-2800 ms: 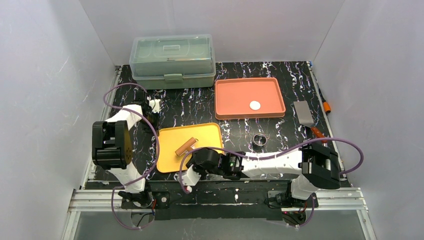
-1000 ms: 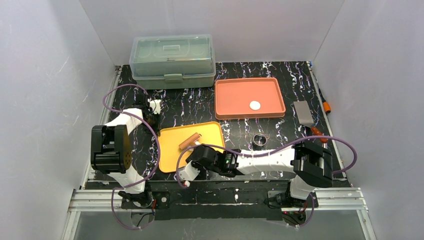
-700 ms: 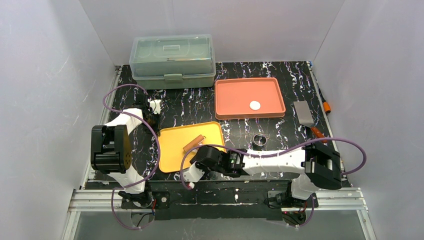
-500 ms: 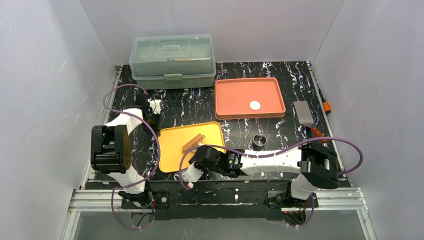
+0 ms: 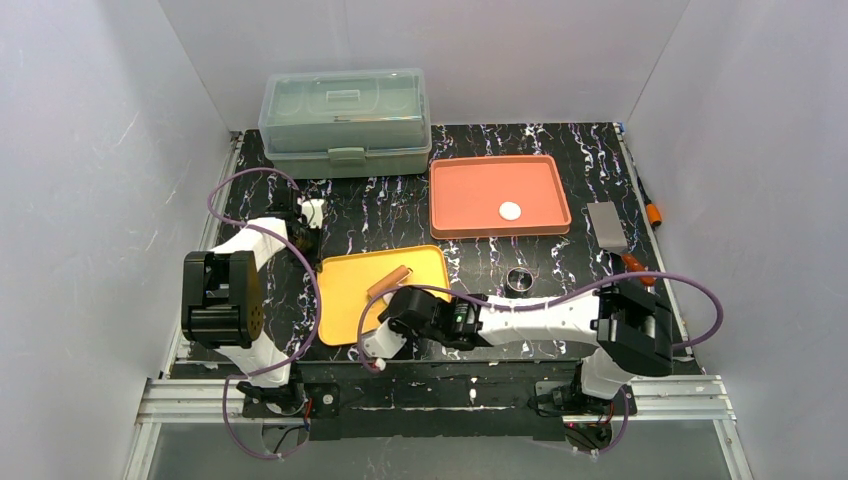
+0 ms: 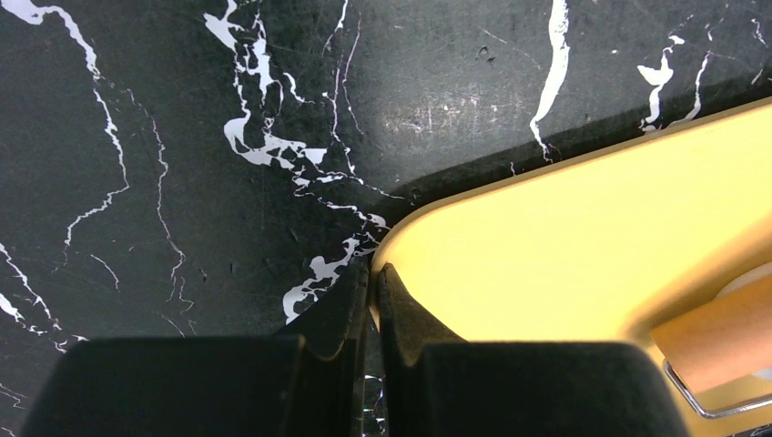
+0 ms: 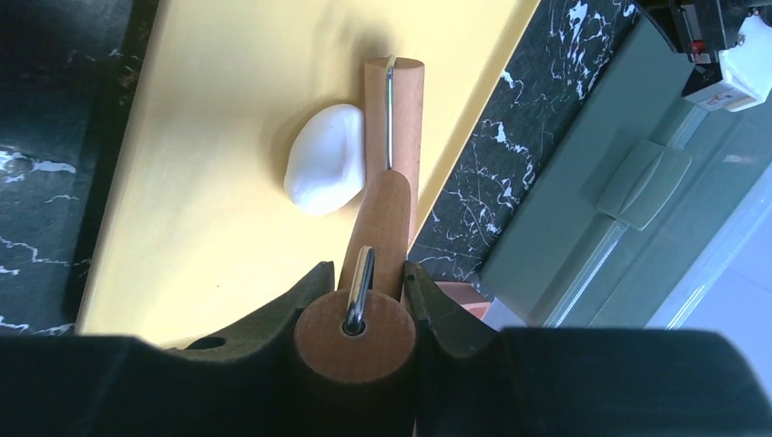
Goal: Roll out the dumpling wrappers from the dough
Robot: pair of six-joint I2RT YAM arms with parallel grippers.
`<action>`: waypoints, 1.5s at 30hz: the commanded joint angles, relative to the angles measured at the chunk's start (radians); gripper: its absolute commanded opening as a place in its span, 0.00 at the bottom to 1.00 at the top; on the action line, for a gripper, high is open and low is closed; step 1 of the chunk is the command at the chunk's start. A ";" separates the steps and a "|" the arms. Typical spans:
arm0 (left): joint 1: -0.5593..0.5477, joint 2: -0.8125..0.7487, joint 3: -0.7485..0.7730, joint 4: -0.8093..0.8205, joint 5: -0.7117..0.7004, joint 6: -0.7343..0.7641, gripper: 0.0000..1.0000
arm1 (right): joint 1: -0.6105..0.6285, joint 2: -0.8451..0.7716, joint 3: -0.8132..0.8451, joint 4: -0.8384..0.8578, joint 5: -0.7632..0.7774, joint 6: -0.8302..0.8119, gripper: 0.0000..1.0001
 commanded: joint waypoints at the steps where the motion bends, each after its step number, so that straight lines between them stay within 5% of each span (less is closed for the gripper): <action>1: -0.003 -0.011 -0.022 -0.005 -0.044 0.015 0.00 | 0.012 -0.029 -0.006 -0.136 0.000 0.097 0.01; 10: -0.003 -0.017 -0.025 -0.007 -0.038 0.020 0.00 | -0.050 0.201 0.128 0.108 0.115 0.140 0.01; 18: -0.003 -0.023 -0.029 -0.005 -0.037 0.021 0.00 | -0.031 0.112 0.197 0.071 0.164 0.057 0.01; 26: -0.003 -0.027 -0.029 -0.002 -0.035 0.021 0.00 | 0.054 -0.054 0.199 -0.077 0.192 0.099 0.01; 39: -0.003 -0.024 -0.034 0.001 -0.031 0.025 0.00 | 0.081 0.065 0.253 -0.372 0.201 0.362 0.01; 45: -0.003 -0.026 -0.032 0.001 -0.032 0.023 0.00 | 0.081 0.051 0.244 -0.496 0.077 0.421 0.01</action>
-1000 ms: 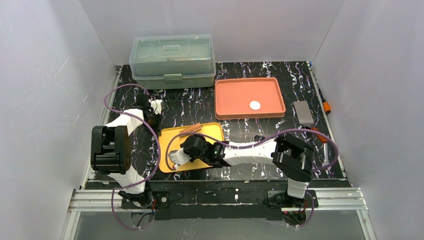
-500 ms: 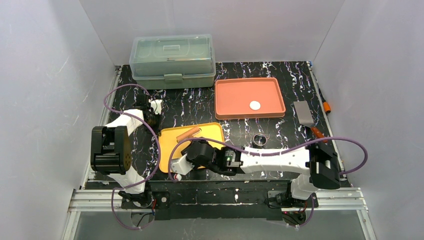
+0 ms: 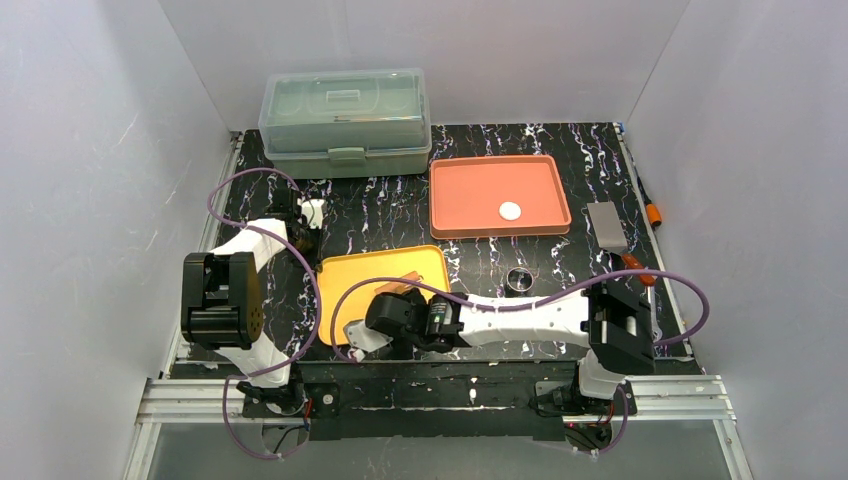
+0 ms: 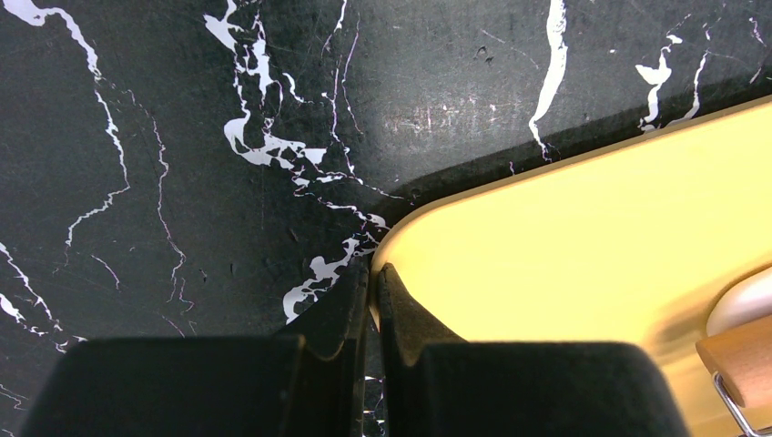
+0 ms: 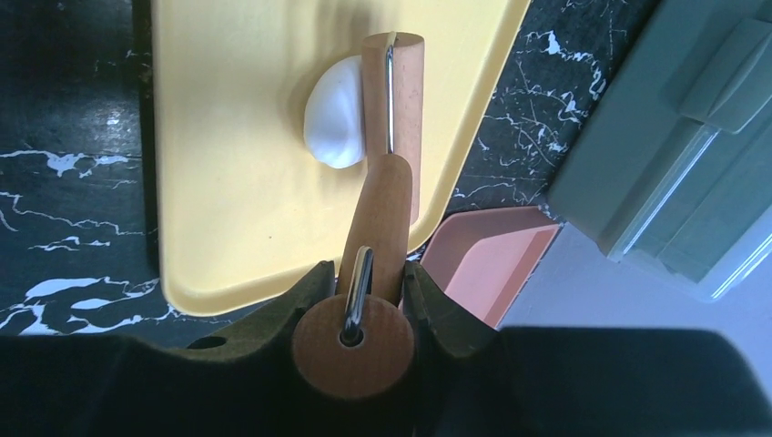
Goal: Roll out the dumpling wrappers from the dough
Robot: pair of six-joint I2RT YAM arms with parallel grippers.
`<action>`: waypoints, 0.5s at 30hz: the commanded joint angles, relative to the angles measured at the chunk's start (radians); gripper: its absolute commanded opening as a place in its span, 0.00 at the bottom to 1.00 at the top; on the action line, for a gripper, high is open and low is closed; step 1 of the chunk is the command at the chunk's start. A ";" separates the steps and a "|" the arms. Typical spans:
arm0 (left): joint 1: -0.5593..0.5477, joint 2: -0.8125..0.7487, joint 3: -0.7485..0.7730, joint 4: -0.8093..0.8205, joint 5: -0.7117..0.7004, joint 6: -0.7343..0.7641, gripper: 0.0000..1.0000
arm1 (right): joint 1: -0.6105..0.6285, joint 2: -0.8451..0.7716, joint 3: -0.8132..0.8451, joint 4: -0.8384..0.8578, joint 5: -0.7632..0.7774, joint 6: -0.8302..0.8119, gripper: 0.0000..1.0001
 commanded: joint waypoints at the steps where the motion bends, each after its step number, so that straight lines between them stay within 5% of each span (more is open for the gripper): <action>1: 0.002 -0.019 -0.022 -0.012 -0.033 0.020 0.00 | -0.001 -0.033 0.013 -0.167 -0.117 0.089 0.01; 6: 0.002 -0.017 -0.022 -0.009 -0.036 0.019 0.00 | -0.001 -0.020 0.071 -0.246 -0.173 0.157 0.01; 15: 0.002 -0.028 -0.029 -0.005 -0.047 0.023 0.00 | -0.114 0.020 -0.034 -0.109 -0.334 0.221 0.01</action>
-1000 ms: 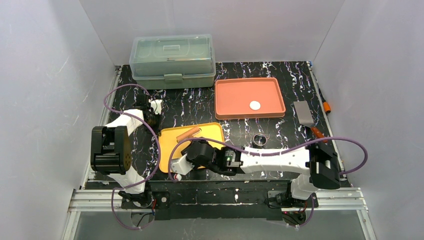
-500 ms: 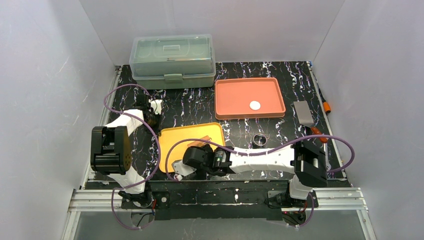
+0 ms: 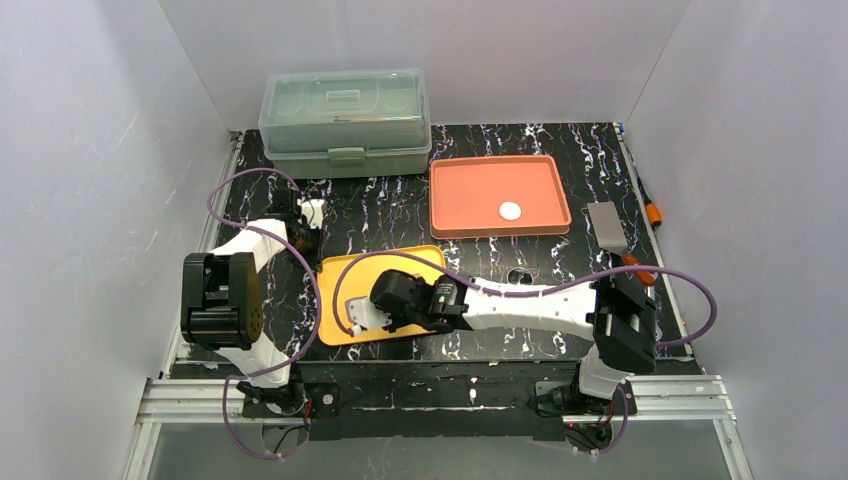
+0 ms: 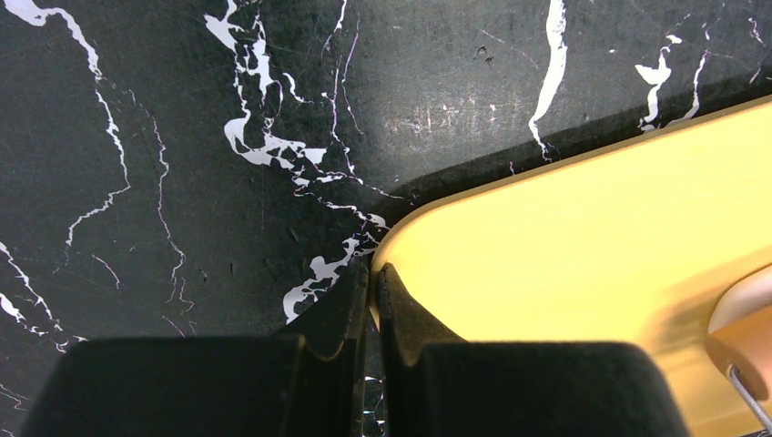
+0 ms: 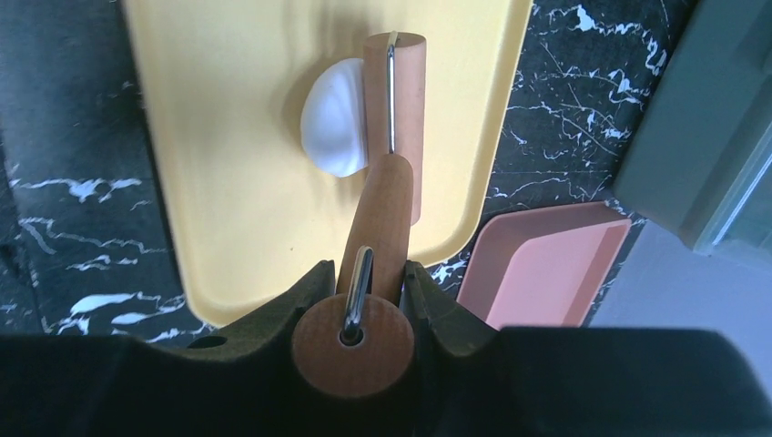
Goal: Roll out the dumpling wrappers from the dough
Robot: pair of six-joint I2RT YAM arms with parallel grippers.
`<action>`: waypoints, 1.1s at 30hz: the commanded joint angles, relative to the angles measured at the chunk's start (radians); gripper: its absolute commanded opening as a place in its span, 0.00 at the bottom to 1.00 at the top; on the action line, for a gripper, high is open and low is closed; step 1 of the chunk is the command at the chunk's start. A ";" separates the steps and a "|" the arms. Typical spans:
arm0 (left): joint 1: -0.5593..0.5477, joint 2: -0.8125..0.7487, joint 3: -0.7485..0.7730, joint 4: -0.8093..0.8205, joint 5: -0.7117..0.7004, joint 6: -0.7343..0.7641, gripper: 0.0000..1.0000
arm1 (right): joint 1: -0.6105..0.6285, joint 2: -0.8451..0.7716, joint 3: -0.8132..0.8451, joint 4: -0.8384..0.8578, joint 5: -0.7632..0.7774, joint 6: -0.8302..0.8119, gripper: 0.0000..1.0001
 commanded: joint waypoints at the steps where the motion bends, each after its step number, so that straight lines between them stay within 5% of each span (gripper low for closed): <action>1: 0.002 -0.027 -0.026 -0.006 -0.048 0.022 0.00 | -0.047 0.043 -0.089 -0.041 -0.210 0.087 0.01; 16: 0.002 -0.021 -0.025 -0.007 -0.052 0.023 0.00 | -0.003 -0.001 -0.038 -0.111 -0.018 0.106 0.01; 24: 0.002 -0.010 -0.027 -0.002 -0.048 0.020 0.00 | -0.014 0.040 -0.005 0.111 0.246 0.100 0.01; 33: 0.002 -0.013 -0.031 0.010 -0.024 0.017 0.00 | 0.066 -0.087 -0.019 0.173 0.241 0.027 0.01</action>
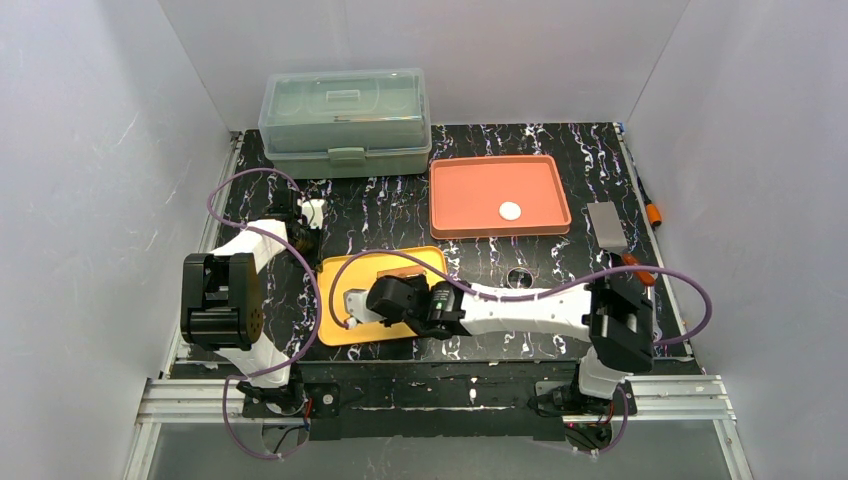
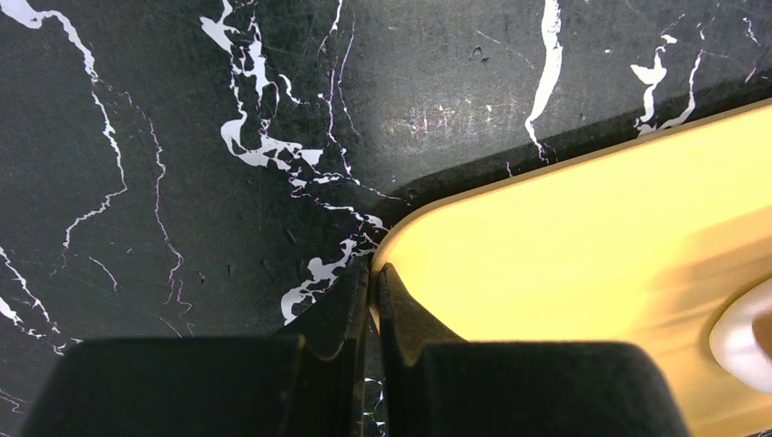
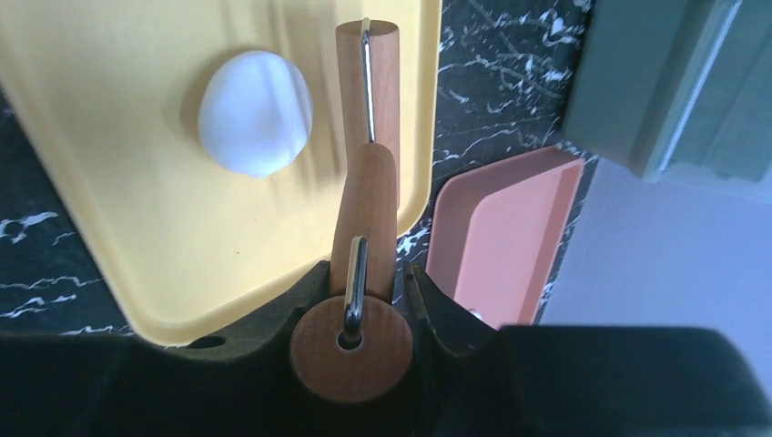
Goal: Roll out the dumpling wrappers from the dough
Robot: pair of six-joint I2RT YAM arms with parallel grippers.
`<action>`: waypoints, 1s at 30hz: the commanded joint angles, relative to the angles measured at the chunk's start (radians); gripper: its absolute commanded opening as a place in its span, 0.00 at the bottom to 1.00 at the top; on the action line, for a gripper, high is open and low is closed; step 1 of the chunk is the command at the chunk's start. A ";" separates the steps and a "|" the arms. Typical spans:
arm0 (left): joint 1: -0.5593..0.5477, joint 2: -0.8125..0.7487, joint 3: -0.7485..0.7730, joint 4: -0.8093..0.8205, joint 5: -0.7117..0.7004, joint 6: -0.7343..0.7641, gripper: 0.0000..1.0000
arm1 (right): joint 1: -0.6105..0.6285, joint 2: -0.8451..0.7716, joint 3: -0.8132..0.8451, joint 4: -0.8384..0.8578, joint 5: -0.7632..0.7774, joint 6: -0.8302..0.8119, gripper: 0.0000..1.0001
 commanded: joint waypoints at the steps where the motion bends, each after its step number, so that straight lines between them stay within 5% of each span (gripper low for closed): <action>1: 0.003 -0.009 -0.026 0.002 -0.028 0.017 0.00 | 0.078 -0.121 -0.003 0.046 0.033 -0.031 0.01; 9: 0.003 -0.012 -0.033 0.007 -0.022 0.020 0.00 | 0.143 -0.137 -0.057 -0.069 -0.094 -0.048 0.01; 27: 0.003 -0.017 -0.036 0.014 -0.036 0.020 0.00 | 0.203 -0.092 -0.123 -0.343 -0.101 0.023 0.01; 30: 0.003 -0.015 -0.036 0.017 -0.038 0.021 0.00 | 0.203 -0.113 -0.178 -0.287 -0.102 0.010 0.01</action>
